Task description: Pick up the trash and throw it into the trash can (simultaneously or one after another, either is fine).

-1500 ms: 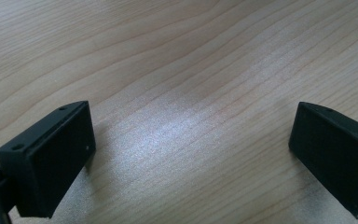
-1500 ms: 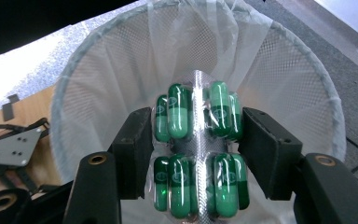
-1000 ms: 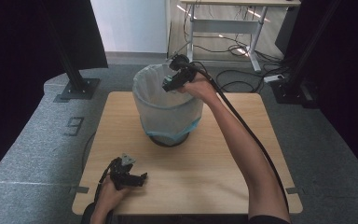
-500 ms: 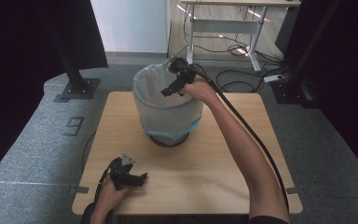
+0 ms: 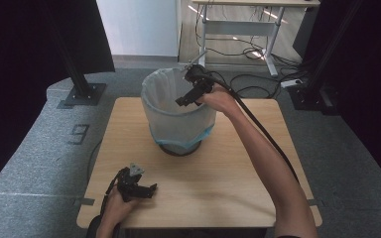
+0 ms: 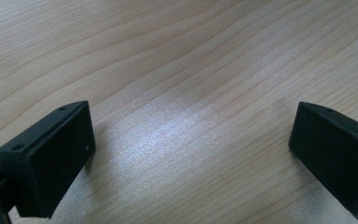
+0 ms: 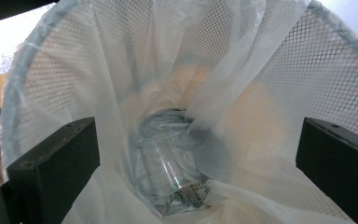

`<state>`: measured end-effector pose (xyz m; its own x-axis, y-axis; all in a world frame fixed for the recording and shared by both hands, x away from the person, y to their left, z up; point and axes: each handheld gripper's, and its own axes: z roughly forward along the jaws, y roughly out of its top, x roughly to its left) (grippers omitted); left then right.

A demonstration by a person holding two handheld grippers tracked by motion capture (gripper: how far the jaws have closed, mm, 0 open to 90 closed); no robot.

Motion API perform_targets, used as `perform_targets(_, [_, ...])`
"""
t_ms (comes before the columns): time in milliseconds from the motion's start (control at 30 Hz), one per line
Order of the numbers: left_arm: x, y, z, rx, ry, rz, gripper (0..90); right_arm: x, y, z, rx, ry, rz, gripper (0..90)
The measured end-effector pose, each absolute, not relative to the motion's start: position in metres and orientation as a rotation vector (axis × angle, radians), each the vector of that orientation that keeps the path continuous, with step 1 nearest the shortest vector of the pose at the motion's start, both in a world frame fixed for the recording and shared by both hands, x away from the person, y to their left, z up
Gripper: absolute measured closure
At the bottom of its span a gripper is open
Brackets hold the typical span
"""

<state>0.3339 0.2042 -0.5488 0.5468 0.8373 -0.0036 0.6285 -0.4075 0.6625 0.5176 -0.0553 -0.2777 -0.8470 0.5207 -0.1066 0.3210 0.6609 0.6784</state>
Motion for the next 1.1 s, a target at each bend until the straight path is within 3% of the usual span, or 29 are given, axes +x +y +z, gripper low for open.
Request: perform_targets(1100, [0.334, 0.204, -0.549, 2.168, 1.178, 0.44, 0.0, 0.48, -0.117, -0.267, 0.717, 2.51, 1.038, 0.0])
